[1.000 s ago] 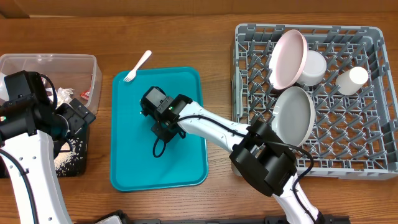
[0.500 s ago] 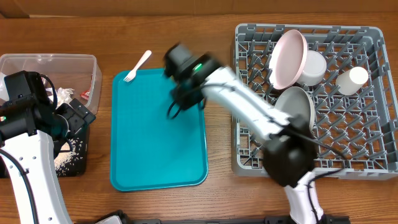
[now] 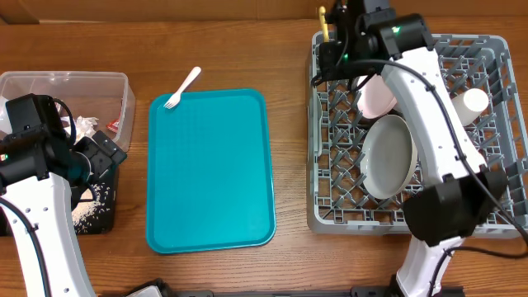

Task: Sort waste into correct bins and load items into the dishwasher rack
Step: 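Carry the yellow spoon right and stand it in the rack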

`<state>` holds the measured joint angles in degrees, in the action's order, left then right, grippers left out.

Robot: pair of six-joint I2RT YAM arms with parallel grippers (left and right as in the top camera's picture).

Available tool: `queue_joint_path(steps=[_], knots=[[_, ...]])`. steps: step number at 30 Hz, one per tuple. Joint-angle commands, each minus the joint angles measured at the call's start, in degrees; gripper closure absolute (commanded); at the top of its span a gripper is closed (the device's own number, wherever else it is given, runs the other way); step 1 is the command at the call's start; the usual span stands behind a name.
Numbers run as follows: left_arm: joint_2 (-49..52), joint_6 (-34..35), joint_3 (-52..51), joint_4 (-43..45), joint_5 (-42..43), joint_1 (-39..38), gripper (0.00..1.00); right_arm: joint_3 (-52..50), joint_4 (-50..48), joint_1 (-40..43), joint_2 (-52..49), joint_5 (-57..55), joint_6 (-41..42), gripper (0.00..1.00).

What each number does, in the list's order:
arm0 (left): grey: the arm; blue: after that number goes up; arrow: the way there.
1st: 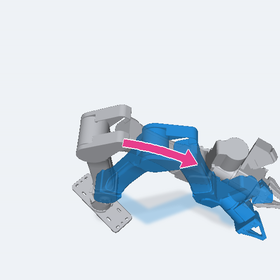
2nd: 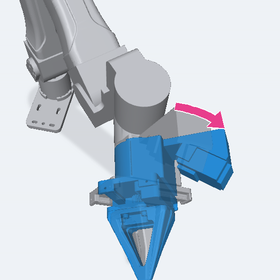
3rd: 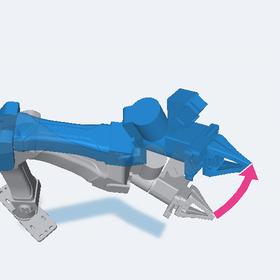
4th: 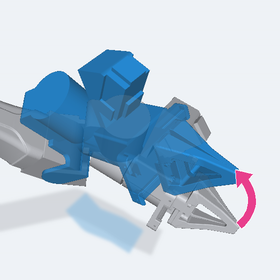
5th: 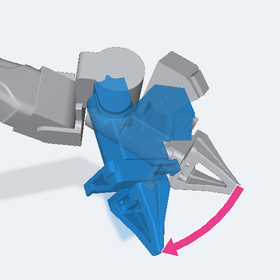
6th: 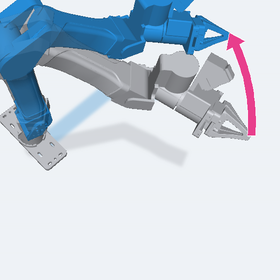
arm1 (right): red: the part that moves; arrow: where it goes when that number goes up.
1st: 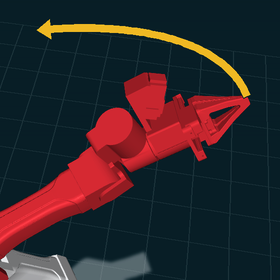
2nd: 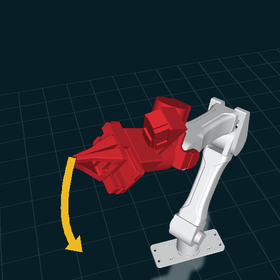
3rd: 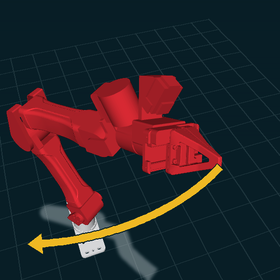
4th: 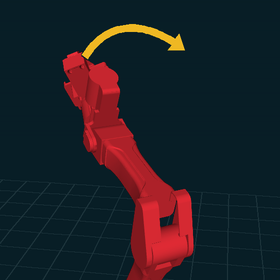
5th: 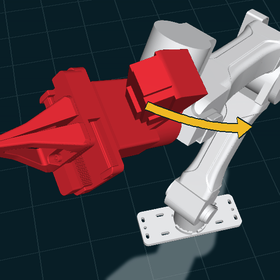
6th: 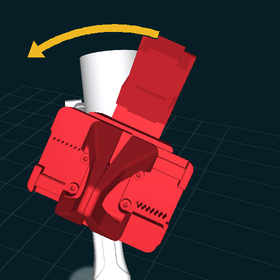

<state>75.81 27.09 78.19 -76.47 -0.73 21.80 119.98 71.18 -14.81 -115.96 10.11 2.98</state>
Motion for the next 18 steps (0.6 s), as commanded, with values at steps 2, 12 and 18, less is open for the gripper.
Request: queue_joint_path(steps=[2, 12, 18], knots=[[-0.07, 0.81, -0.13, 0.07, -0.76, 0.31, 0.0, -0.09, -0.24, -0.22, -4.74, 0.17, 0.26, 0.96], [-0.07, 0.81, -0.13, 0.07, -0.76, 0.31, 0.0, -0.09, -1.81, -0.22, -8.37, -5.64, 2.67, 0.96], [-0.07, 0.81, -0.13, 0.07, -0.76, 0.31, 0.0, -0.44, -1.38, -0.15, -8.41, -6.21, 2.62, 0.92]])
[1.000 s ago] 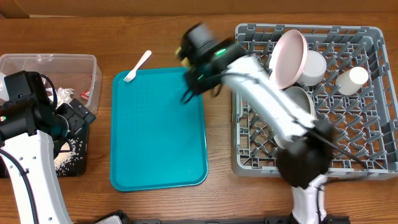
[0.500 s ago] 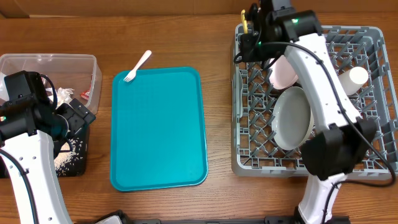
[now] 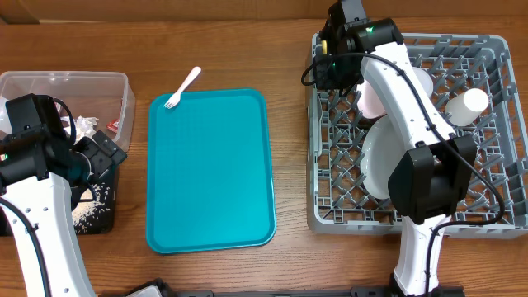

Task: Sort waste into correct bins and load items into the dishwasher rack

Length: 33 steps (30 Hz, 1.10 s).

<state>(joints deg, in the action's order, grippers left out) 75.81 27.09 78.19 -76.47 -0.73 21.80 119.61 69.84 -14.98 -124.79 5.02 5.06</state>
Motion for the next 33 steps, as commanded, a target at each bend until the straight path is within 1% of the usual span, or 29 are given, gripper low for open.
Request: queue_joint_path(steps=[1, 4, 6, 9, 12, 13, 14, 16, 20, 21, 22, 23, 25, 26, 33], knots=[[-0.07, 0.81, -0.13, 0.07, -0.76, 0.31, 0.0, -0.31, 0.11, 0.0, 0.42, -1.11, 0.55, 0.91], [-0.07, 0.81, -0.13, 0.07, -0.76, 0.31, 0.0, -1.81, -0.24, 0.0, 0.42, -1.11, 0.55, 0.86], [-0.07, 0.81, -0.13, 0.09, -0.76, 0.31, 0.0, -2.91, -0.57, 0.0, 0.42, -1.11, 0.55, 0.78], [-0.07, 0.81, -0.13, 0.07, -0.76, 0.31, 0.0, -4.09, -1.16, 0.02, 0.42, -1.09, 0.57, 0.73], [-0.07, 0.81, -0.13, 0.09, -0.76, 0.31, 0.0, -4.07, -1.29, 0.0, 0.42, -1.09, 1.01, 0.55], [-0.04, 0.81, -0.13, 0.07, -0.76, 0.31, 0.0, -3.93, -1.25, 0.0, 0.46, -1.05, 1.05, 0.51], [-0.07, 0.81, -0.13, 0.07, -0.76, 0.31, 0.0, -3.67, -1.05, 0.0, 0.48, -0.96, 1.42, 0.49], [-0.07, 0.81, -0.13, 0.07, -0.76, 0.31, 0.0, -2.69, -0.04, 0.0, 0.5, 1.2, 1.64, 0.48], [-0.07, 0.79, -0.13, 0.07, -0.76, 0.31, 0.0, 1.88, 1.86, -0.83, 0.7, 10.73, 1.68, 0.46], [-0.04, 0.81, -0.13, 0.07, -0.76, 0.31, 0.0, 3.17, 1.77, -1.25, 0.7, 13.73, 2.16, 0.41], [-0.07, 0.81, -0.13, 0.07, -0.76, 0.31, 0.0, 4.31, 1.31, -1.79, 0.7, 16.48, 2.93, 0.34], [-0.04, 0.81, -0.13, 0.07, -0.76, 0.31, 0.0, 5.31, 0.28, -2.58, 0.7, 19.3, 4.17, 0.23], [-0.07, 0.81, -0.13, 0.07, -0.76, 0.31, 0.0, 5.95, -2.36, -4.37, 0.7, 21.55, 7.67, 0.01], [-0.04, 0.81, -0.13, 0.07, -0.76, 0.31, 0.0, 5.95, -3.8, -5.4, 0.7, 21.64, 9.84, 0.0], [-0.07, 0.81, -0.13, 0.07, -0.76, 0.31, 0.0, 4.48, -15.58, -14.47, 0.33, 19.32, 22.86, 0.0]])
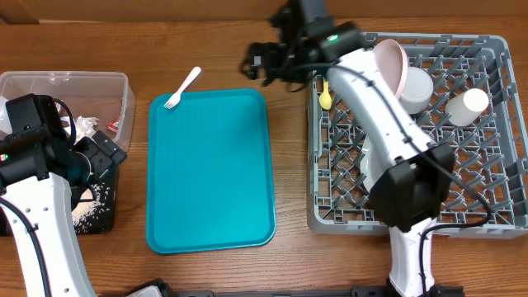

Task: Sort waste into correct bins and load items into the dishwasher rack

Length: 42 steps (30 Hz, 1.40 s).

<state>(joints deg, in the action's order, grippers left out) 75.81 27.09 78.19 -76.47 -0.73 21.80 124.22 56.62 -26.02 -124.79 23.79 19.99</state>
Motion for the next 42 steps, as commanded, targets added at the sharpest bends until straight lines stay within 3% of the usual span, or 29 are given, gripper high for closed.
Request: queue_joint_path(steps=[1, 10, 23, 29, 42], knots=[[-0.07, 0.81, -0.13, 0.07, -0.76, 0.31, 0.0, -0.13, -4.07, -4.98, 0.0, -0.57, 9.66, 0.0], [-0.07, 0.81, -0.13, 0.07, -0.76, 0.31, 0.0, -0.13, -13.14, -14.27, -6.58, -7.58, 23.15, 0.0], [-0.04, 0.81, -0.13, 0.07, -0.76, 0.31, 0.0, -0.13, -26.12, -16.09, -16.85, -1.64, 31.43, 0.0], [-0.07, 0.81, -0.13, 0.07, -0.76, 0.31, 0.0, -0.13, -37.51, -16.15, -21.16, 3.32, 38.86, 0.0], [-0.07, 0.81, -0.13, 0.09, -0.76, 0.31, 0.0, -0.11, -41.0, -17.11, -24.2, -0.66, 38.77, 0.01]])
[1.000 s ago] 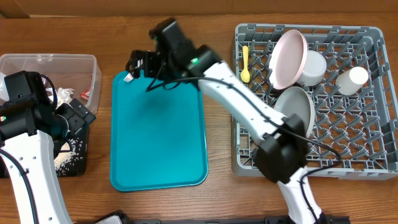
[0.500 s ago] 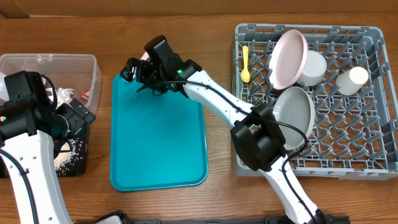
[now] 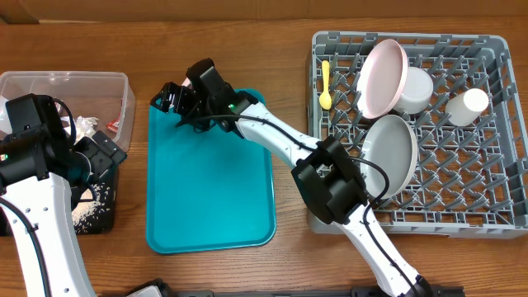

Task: Sort waste into correct bins and load items into the dishwasher rack

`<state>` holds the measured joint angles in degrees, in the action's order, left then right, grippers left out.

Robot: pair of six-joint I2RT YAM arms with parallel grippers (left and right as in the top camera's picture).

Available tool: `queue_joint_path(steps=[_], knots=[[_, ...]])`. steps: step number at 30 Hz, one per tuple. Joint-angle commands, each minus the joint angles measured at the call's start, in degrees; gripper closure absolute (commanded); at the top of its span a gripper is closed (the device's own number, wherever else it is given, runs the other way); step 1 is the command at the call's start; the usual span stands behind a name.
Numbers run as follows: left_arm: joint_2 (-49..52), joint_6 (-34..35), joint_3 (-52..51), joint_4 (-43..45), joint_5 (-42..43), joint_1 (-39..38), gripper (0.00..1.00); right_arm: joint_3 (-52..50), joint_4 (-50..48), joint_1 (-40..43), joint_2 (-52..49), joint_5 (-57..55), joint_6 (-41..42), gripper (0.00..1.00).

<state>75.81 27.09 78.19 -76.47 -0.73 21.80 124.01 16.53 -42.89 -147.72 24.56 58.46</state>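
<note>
My right gripper (image 3: 169, 99) reaches far left over the top-left corner of the teal tray (image 3: 210, 190), its fingers apart. The white plastic fork is hidden under it. In the grey dishwasher rack (image 3: 495, 216) lie a yellow spoon (image 3: 326, 84), a pink plate (image 3: 382, 66), a white bowl (image 3: 418, 87), a grey plate (image 3: 388, 153) and a white cup (image 3: 470, 104). My left gripper (image 3: 106, 153) hangs open and empty between the clear bin (image 3: 58, 87) and the black bin (image 3: 92, 213).
The clear bin holds crumpled paper and a red-and-white wrapper (image 3: 114, 125). White crumbs lie in the black bin. My right arm (image 3: 280, 144) stretches across the tray's upper right and the gap to the rack.
My right gripper has moved from the rack's top-left corner leftward to the tray's top-left corner, now covering the white fork. The yellow spoon stays in the rack. The left arm has not moved.
My right gripper held the yellow spoon above the rack's far-left corner, then was lower at that corner. Then the spoon lay in the rack and the gripper was open just left of it. Now it sits over the fork at the tray corner.
</note>
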Motion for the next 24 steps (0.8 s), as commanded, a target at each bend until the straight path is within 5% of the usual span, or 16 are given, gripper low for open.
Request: queue_joint_path(steps=[1, 18, 24], knots=[[-0.07, 0.81, -0.13, 0.09, -0.76, 0.31, 0.0, 0.11, -1.14, -0.24, -1.27, -1.57, 0.33, 0.01], [-0.07, 0.81, -0.13, 0.07, -0.76, 0.31, 0.0, 0.11, -4.63, -0.55, -1.73, -6.16, 0.28, 0.02], [-0.07, 0.81, -0.11, 0.07, -0.76, 0.31, 0.0, 5.55, 4.44, 4.13, -1.64, -5.51, -4.92, 0.02]])
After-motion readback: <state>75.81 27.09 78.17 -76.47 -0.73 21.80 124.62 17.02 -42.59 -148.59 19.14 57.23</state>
